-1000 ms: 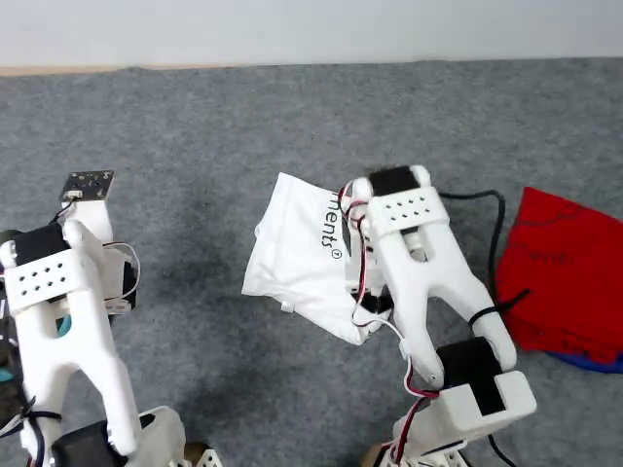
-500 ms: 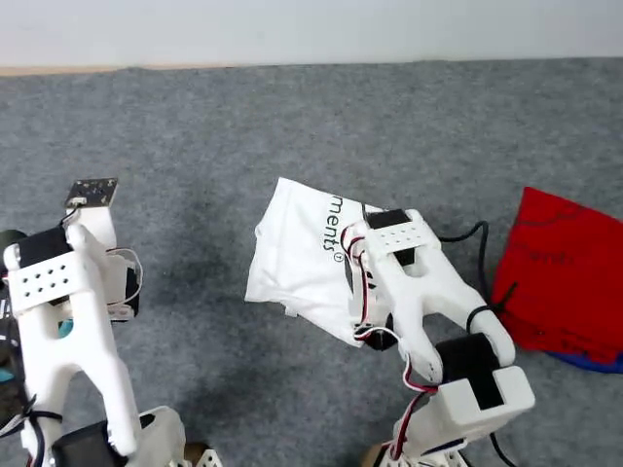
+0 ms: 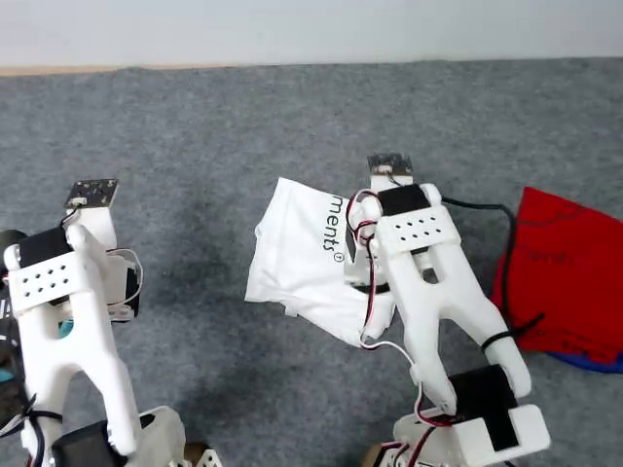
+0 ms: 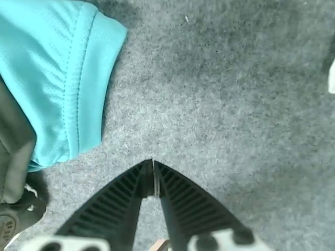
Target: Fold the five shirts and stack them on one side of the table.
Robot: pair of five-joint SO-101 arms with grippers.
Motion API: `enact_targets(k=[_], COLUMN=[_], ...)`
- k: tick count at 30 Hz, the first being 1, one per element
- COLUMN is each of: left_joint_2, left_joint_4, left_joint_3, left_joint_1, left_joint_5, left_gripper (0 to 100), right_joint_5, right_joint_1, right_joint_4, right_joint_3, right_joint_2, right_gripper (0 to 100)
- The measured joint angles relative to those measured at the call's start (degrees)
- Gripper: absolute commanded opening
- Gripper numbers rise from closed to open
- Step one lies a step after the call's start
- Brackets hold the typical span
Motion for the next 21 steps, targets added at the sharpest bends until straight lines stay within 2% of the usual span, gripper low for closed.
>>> enact_targets(k=[5,7,10,19,21], left_joint_2=[0.0,0.0,0.0,0.0,0.0], left_joint_4=[0.0,0.0,0.0,-0.4,-0.5], left_joint_3=[0.0,0.0,0.0,0.0,0.0], left_joint_1=[0.0,0.0,0.0,0.0,0.0], left_joint_5=[0.0,0.0,0.0,0.0,0.0], left_gripper=[1,1,1,1,1], right_joint_5=[-10.1,-14.5,-18.5,-22.9,-23.0], right_joint_1=[0.0,0.0,-0.1,-0.1,-0.4], right_joint_4=[-1.1,-1.1,-1.4,-1.5,-1.5], right_joint_3=[-5.9,-9.1,-14.5,-27.6,-29.5], right_joint_2=[4.8,7.6,12.0,30.8,35.2], right_gripper=[37.0,45.2,46.7,46.6,43.3])
